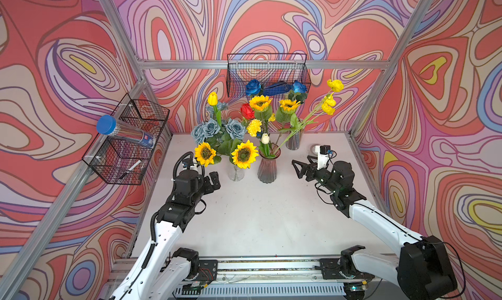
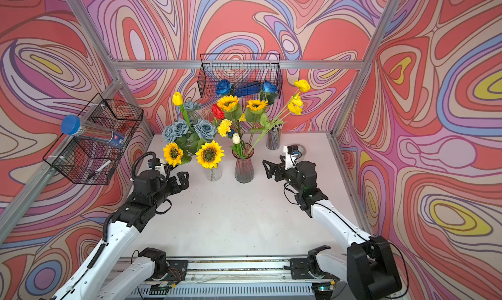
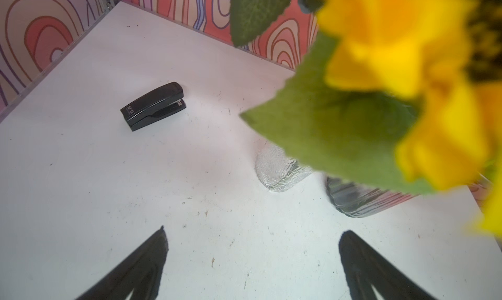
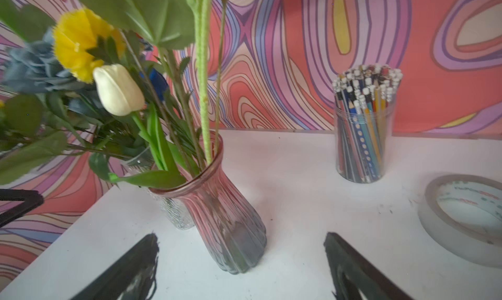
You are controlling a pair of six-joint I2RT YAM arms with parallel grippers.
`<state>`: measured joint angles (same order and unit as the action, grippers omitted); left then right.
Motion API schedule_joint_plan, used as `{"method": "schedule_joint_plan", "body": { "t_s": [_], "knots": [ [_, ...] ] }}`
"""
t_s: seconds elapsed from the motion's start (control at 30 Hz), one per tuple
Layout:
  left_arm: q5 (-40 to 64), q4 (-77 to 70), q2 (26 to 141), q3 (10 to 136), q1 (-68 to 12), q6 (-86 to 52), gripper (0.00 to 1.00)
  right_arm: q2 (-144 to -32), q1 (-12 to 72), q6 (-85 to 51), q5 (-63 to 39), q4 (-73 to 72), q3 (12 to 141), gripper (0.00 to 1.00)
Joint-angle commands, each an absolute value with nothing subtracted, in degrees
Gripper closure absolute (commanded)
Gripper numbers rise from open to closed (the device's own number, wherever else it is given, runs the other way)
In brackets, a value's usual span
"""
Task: Pick out yellow flowers from the vase
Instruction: Pick up the flower from the vase.
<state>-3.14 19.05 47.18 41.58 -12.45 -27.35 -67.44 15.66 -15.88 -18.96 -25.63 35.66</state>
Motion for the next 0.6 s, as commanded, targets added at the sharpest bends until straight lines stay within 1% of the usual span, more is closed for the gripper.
{"method": "schedule_joint_plan", "body": {
  "t_s": [0.0, 0.03, 0.07, 0.17, 0.23, 0.27, 0.43, 0.57],
  "knots": [
    [-3.55, 20.04, 45.21, 42.52, -12.66, -26.89, 0.00, -69.24, 15.99, -19.89, -24.41, -38.74, 35.12, 0.02],
    [-4.56, 21.27, 45.22, 43.39, -12.66, -26.92, 0.00, -69.95, 16.00, -20.36, -25.65, -40.34, 35.53, 0.03],
    [-5.88, 22.97, 45.47, 44.65, -12.65, -26.89, 0.00, -70.99, 16.00, -20.70, -26.86, -42.33, 35.97, 0.07],
    [-8.51, 29.01, 47.54, 49.87, -12.66, -25.92, 0.00, -74.56, 16.00, -21.94, -28.71, -47.92, 37.26, 0.26],
    [-7.91, 31.90, 48.95, 52.90, -12.66, -24.38, 0.00, -77.05, 15.97, -23.06, -28.86, -52.00, 37.82, 0.39],
    [-6.99, 32.80, 49.44, 54.04, -12.66, -23.40, 0.00, -78.47, 16.00, -23.83, -28.79, -53.96, 38.20, 0.44],
    [-4.87, 35.18, 49.71, 56.41, -12.66, -19.85, 0.00, -85.47, 16.00, -26.15, -29.62, -58.31, 41.98, 0.45],
    [-4.22, 35.67, 47.68, 55.85, -12.66, -18.62, 0.00, -89.19, 16.01, -27.58, -28.05, -60.93, 43.92, 0.42]
  ]
}}
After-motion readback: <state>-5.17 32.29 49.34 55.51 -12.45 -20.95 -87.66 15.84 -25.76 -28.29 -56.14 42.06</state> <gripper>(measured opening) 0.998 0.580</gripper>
